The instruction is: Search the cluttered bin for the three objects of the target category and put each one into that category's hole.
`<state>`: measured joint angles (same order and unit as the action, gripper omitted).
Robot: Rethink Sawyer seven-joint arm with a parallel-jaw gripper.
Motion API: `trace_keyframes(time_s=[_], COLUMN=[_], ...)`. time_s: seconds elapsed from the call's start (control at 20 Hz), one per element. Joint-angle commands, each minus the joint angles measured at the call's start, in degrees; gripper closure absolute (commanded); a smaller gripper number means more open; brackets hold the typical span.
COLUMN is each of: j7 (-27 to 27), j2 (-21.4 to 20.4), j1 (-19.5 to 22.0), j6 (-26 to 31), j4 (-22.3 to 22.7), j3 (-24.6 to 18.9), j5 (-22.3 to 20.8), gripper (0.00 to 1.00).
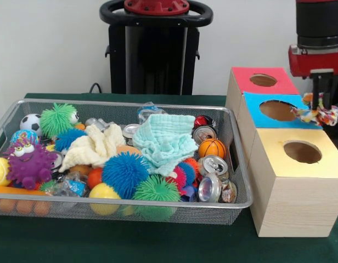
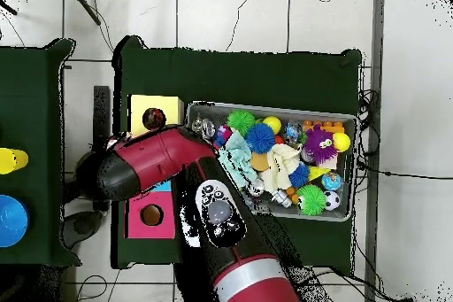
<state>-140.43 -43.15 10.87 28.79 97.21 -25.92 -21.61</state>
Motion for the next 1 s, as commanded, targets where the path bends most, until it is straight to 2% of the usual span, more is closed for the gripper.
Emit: trace_keyframes(time_s=[0.05, 0.25, 0.4, 0.65, 1.0], j7=[-8.7, -6.6, -3.8, 1.1, 2.3], j2=[6.5, 7.4, 7.2, 4.7, 2.7], j1=[-2.5, -3.3, -2.3, 0.6, 2.3], j6=[-7.2, -8.9, -8.5, -4.1, -0.6], j4=[-3.5, -4.3, -4.5, -3.8, -3.0], j3=[7.5, 9.2, 8.9, 6.2, 4.1], j5=[-1.5, -1.5, -1.1, 0.1, 1.8], gripper=[1.00, 1.00, 1.00, 1.00, 1.00])
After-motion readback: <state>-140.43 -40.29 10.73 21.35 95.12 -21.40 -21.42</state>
